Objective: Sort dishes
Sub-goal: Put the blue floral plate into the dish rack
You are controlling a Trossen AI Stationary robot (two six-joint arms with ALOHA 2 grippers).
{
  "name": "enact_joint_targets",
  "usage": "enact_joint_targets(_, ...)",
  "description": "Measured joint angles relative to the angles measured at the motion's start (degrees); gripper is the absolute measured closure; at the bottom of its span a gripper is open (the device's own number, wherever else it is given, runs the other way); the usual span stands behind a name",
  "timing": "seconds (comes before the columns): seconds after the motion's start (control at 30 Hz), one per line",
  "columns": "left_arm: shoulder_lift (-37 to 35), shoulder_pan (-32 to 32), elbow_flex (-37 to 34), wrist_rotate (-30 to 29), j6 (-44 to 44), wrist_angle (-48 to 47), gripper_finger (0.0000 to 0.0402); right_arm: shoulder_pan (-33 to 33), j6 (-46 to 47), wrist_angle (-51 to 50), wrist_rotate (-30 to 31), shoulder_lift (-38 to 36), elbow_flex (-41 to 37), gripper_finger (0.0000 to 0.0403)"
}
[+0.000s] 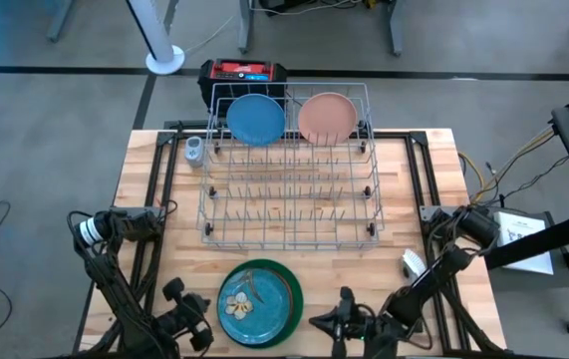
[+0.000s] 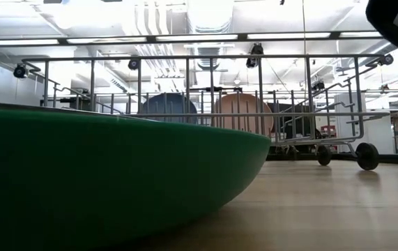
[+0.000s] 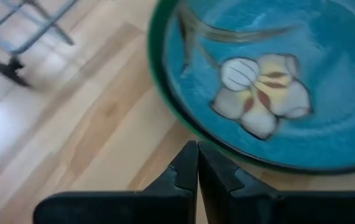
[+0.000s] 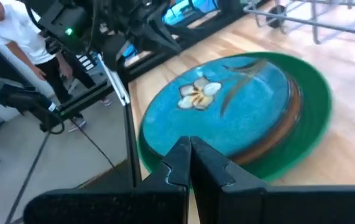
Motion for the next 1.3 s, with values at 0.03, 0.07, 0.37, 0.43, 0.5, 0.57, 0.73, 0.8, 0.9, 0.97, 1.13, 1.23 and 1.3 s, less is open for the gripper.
enact_joint_targets(0.03, 0.00, -0.02, -0.08, -0.09, 1.59, 0.57, 0.0401, 0.00, 0.16, -2.17, -0.03, 0.30, 0.99, 0.0403)
enact_joint_targets(0.07, 0.00, -0.06, -0.17, -0.15, 3.51, 0.96, 0.0401, 0.00, 0.55, -4.25, 0.00, 0.62, 2.18, 0.0403)
enact_joint_targets(0.37, 0.35, -0.33, -1.55, -4.64, 9.55, -0.50, 0.0401, -0.39, 10.05, -13.90, -0.29, 4.77, 9.93, 0.0403)
enact_joint_targets(0.43, 0.35, -0.22, -2.08, -5.02, 9.49, -1.20, 0.0401, -0.80, 14.42, -14.64, -1.23, 5.20, 10.56, 0.0401)
enact_joint_targets(0.5, 0.35, -0.20, -2.45, -5.02, 9.35, -2.55, 0.0401, -1.25, 18.19, -14.88, -2.49, 5.45, 10.72, 0.0394)
enact_joint_targets(0.57, 0.34, -0.20, -3.00, -5.06, 8.93, -2.56, 0.0401, -1.69, 20.59, -14.91, -3.16, 5.55, 10.98, 0.0383)
enact_joint_targets(0.73, 0.35, -0.20, -4.91, -4.96, 6.71, -2.44, 0.0401, -3.04, 22.76, -14.89, -3.31, 5.57, 11.55, 0.0347)
enact_joint_targets(0.8, 0.35, -0.21, -5.46, -4.98, 6.48, -2.37, 0.0401, -3.61, 23.31, -14.89, -3.34, 5.58, 11.73, 0.0332)
enact_joint_targets(0.9, 0.35, -0.20, -5.78, -5.01, 6.48, -2.24, 0.0401, -4.32, 24.64, -14.90, -3.48, 5.58, 11.86, 0.0311)
enact_joint_targets(0.97, 0.35, -0.22, -5.92, -5.21, 6.48, -2.16, 0.0401, -4.82, 25.73, -14.89, -3.59, 5.68, 11.86, 0.0299)
enact_joint_targets(1.13, 0.35, -0.20, -6.43, -6.21, 6.38, -1.76, 0.0401, -5.97, 28.33, -14.94, -4.41, 7.02, 11.89, 0.0271)
enact_joint_targets(1.23, 0.35, -0.15, -7.28, -8.41, 5.45, -0.73, 0.0401, -6.39, 29.89, -14.95, -4.66, 7.87, 11.89, 0.0258)
enact_joint_targets(1.3, 0.35, -0.06, -7.97, -9.28, 4.98, 0.20, 0.0401, -6.51, 31.29, -15.57, -4.76, 8.33, 11.95, 0.0251)
